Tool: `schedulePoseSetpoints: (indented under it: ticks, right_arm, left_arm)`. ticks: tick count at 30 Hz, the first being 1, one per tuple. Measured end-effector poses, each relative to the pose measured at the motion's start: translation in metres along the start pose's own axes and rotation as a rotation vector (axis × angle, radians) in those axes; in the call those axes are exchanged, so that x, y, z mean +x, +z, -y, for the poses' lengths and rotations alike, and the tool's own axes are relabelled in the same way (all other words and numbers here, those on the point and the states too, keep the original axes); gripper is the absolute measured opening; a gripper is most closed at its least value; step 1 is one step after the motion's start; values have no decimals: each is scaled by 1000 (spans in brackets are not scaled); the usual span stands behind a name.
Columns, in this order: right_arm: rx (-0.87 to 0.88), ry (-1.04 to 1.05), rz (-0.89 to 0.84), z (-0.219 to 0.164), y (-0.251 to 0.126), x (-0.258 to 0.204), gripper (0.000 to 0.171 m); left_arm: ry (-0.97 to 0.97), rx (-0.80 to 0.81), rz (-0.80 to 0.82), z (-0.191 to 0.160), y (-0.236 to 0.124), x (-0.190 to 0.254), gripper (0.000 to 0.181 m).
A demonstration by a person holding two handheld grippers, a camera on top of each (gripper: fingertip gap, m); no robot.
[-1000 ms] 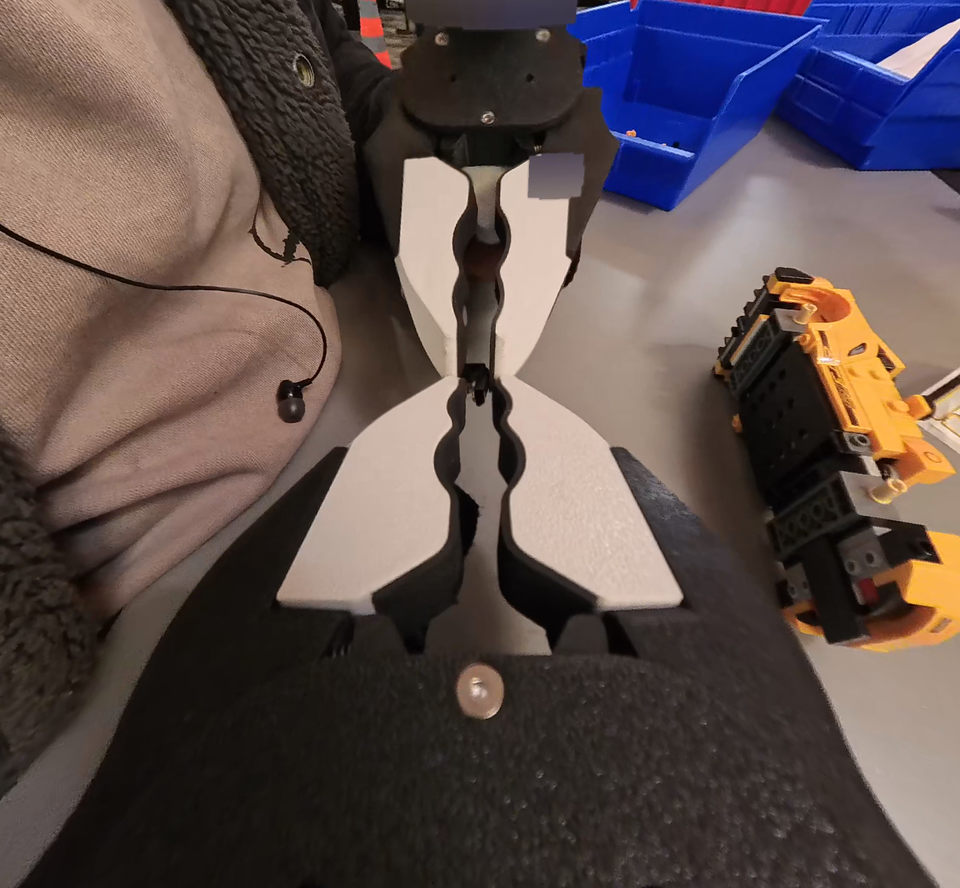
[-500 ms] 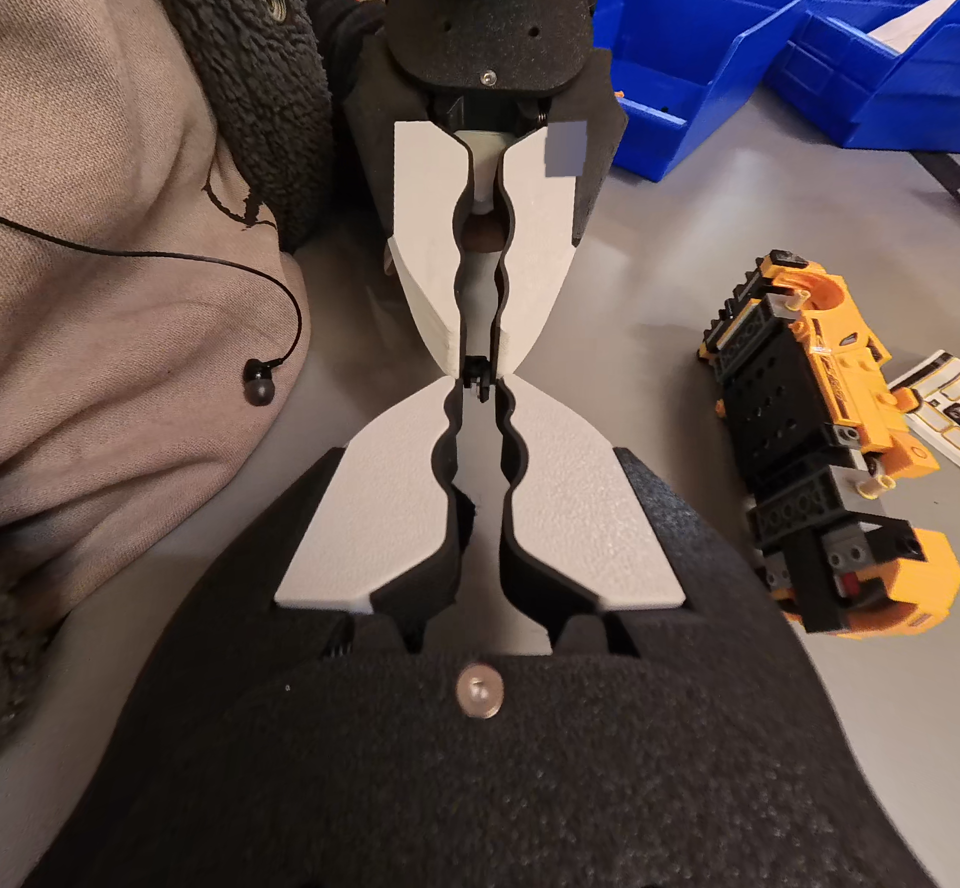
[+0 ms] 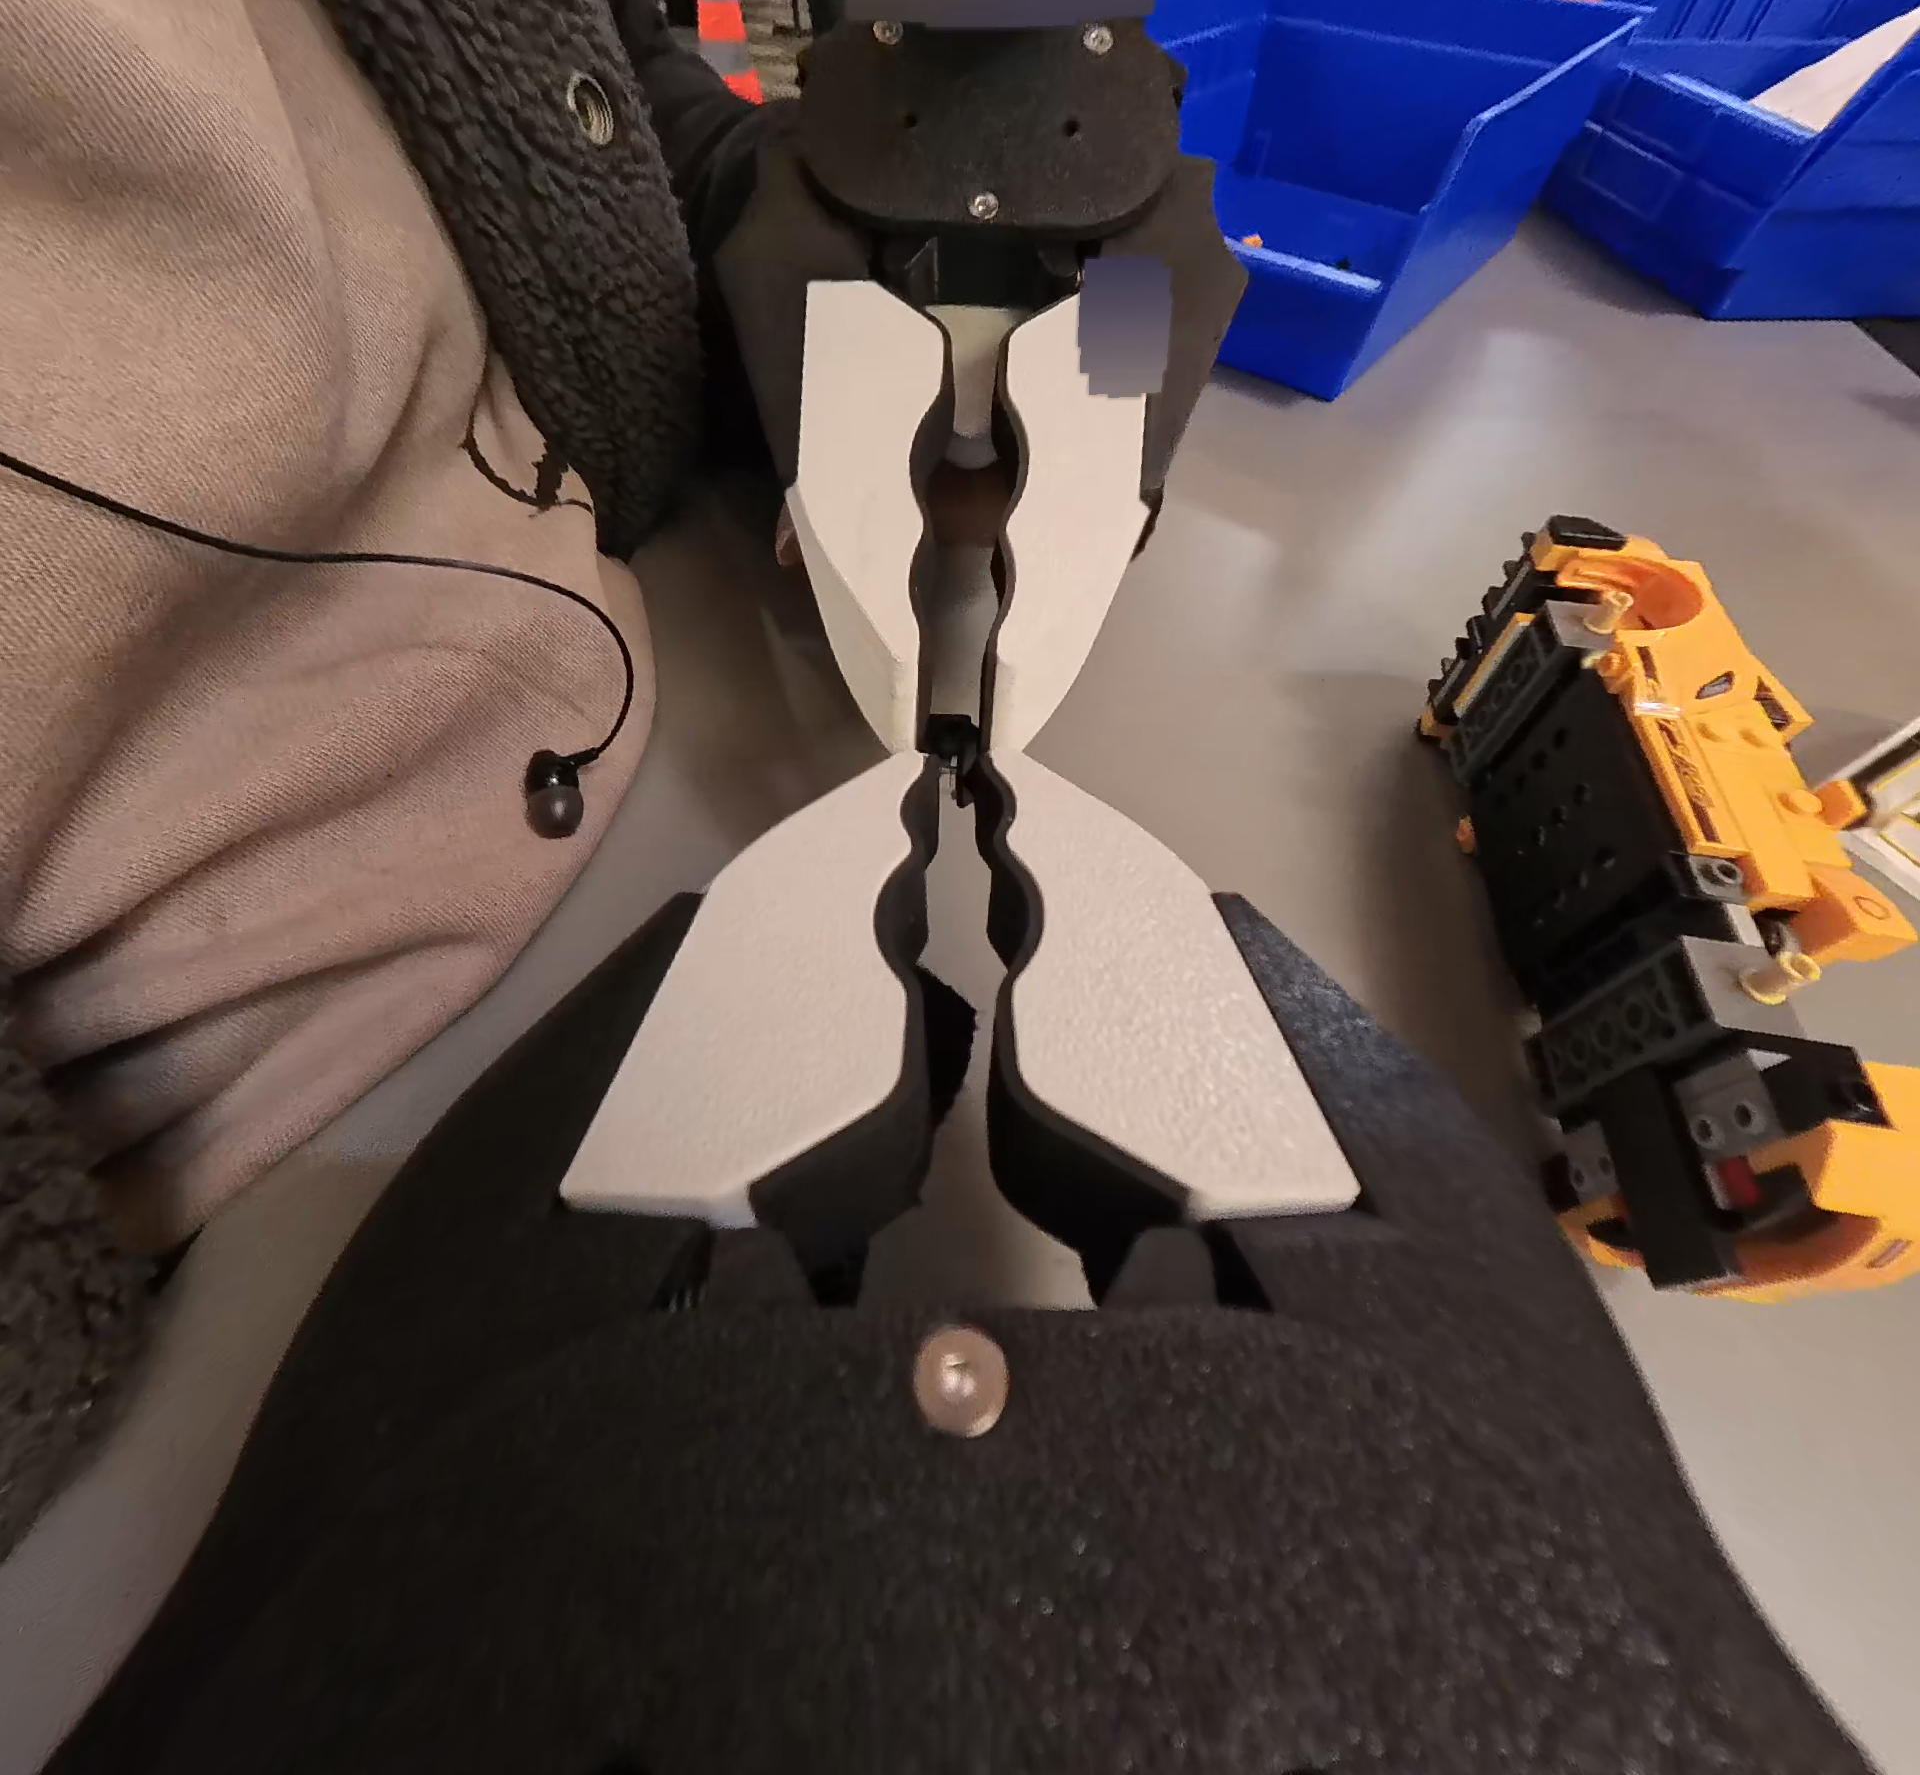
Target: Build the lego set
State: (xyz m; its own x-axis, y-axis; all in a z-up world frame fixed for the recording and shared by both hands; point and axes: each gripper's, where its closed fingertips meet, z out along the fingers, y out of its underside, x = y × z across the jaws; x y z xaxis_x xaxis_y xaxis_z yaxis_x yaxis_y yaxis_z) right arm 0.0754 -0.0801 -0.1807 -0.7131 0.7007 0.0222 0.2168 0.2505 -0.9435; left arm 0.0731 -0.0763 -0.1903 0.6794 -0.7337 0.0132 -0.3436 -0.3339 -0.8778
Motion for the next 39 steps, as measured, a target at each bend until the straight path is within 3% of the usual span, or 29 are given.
schedulePoseSetpoints:
  ticks: [5, 14, 39]
  right_arm:
    - [51, 40, 13, 7, -5, 0, 6]
    - [73, 40, 33, 11, -5, -5, 6]
    - [51, 10, -8, 10, -4, -1, 6]
  left_arm:
    - [-37, 46, -28, 5, -3, -1, 18]
    - [-24, 73, -41, 9, -4, 2, 10]
    - [29, 78, 6, 8, -4, -3, 10]
